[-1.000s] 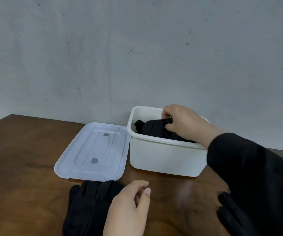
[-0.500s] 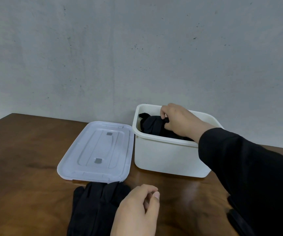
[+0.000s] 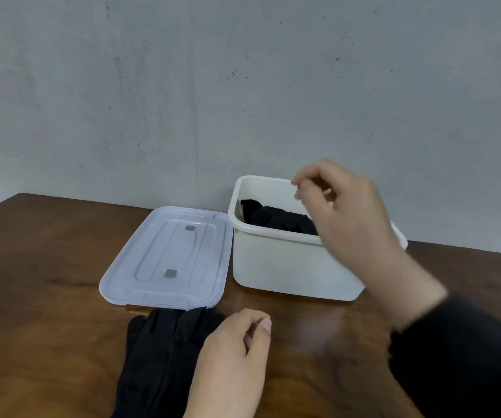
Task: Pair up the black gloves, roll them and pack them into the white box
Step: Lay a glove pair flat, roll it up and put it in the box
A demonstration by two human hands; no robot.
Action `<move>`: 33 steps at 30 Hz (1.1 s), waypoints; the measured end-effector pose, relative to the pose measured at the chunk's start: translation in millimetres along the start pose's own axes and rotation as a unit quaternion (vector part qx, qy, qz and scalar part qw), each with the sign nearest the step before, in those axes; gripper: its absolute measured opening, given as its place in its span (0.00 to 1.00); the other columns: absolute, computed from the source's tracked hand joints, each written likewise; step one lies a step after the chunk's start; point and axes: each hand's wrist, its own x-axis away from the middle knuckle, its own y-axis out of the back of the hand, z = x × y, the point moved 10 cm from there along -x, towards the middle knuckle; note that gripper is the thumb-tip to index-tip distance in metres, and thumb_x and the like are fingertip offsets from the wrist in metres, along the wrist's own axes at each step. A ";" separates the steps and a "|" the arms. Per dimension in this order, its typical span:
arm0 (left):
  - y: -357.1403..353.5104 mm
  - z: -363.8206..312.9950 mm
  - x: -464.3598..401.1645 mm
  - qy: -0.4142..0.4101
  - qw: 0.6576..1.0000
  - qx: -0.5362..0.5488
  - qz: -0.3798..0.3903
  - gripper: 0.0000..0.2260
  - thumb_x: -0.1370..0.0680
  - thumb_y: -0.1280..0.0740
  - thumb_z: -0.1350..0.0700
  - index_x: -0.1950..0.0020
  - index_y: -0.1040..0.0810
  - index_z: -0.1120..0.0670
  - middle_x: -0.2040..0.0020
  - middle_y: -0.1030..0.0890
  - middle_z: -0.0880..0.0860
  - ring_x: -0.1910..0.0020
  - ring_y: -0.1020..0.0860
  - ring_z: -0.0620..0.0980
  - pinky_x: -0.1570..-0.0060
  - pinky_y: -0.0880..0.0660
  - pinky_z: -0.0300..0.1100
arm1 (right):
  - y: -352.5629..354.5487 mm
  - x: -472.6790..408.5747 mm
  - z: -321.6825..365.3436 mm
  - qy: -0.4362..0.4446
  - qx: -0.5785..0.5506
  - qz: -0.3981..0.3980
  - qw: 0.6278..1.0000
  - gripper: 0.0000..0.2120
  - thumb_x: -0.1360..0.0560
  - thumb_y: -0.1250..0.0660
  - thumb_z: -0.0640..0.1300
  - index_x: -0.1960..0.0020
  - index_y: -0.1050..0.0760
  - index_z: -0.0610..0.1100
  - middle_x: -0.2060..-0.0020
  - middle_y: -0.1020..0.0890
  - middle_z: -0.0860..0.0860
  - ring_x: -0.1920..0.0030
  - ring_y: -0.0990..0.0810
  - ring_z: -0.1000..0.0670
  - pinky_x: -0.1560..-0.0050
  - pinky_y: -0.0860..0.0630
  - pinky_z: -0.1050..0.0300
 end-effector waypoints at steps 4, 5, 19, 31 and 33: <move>4.1 -10.8 3.0 -0.055 0.997 0.047 -0.017 0.17 0.21 0.45 0.39 0.60 0.24 0.47 0.63 0.21 0.47 0.63 0.24 0.44 0.63 0.28 0.40 | -28.9 113.7 2.9 -0.038 -0.055 0.045 0.997 0.10 0.19 0.38 0.43 0.48 0.21 0.56 0.52 0.19 0.63 0.49 0.20 0.60 0.51 0.27 0.70; 4.1 -15.9 5.1 -0.070 0.995 0.062 -0.014 0.20 0.21 0.46 0.38 0.62 0.25 0.49 0.65 0.22 0.49 0.64 0.24 0.45 0.62 0.28 0.44 | -40.2 136.7 -4.0 -0.057 -0.055 0.070 0.994 0.12 0.19 0.39 0.43 0.44 0.22 0.58 0.49 0.20 0.65 0.45 0.21 0.62 0.48 0.27 0.71; -28.2 -22.6 25.0 -0.104 0.983 -0.091 0.122 0.17 0.20 0.42 0.40 0.60 0.23 0.48 0.63 0.20 0.48 0.63 0.23 0.43 0.62 0.26 0.38 | 55.4 211.7 -55.5 -0.097 0.128 0.156 0.975 0.14 0.21 0.35 0.52 0.36 0.25 0.63 0.42 0.25 0.72 0.37 0.31 0.73 0.38 0.38 0.79; -30.2 -28.1 32.5 -0.124 0.978 -0.116 0.121 0.13 0.19 0.40 0.41 0.59 0.22 0.44 0.67 0.24 0.38 0.67 0.26 0.37 0.66 0.33 0.32 | 119.9 266.1 -122.0 -0.123 0.229 0.292 0.920 0.13 0.24 0.31 0.54 0.50 0.27 0.73 0.41 0.29 0.80 0.39 0.33 0.77 0.43 0.35 0.80; -29.0 -29.5 34.6 -0.133 0.976 -0.120 0.121 0.13 0.19 0.40 0.42 0.59 0.22 0.44 0.67 0.24 0.36 0.66 0.27 0.36 0.66 0.34 0.32 | 121.3 265.0 -119.8 -0.126 0.251 0.277 0.919 0.14 0.23 0.30 0.50 0.52 0.26 0.72 0.45 0.26 0.78 0.40 0.31 0.76 0.41 0.32 0.77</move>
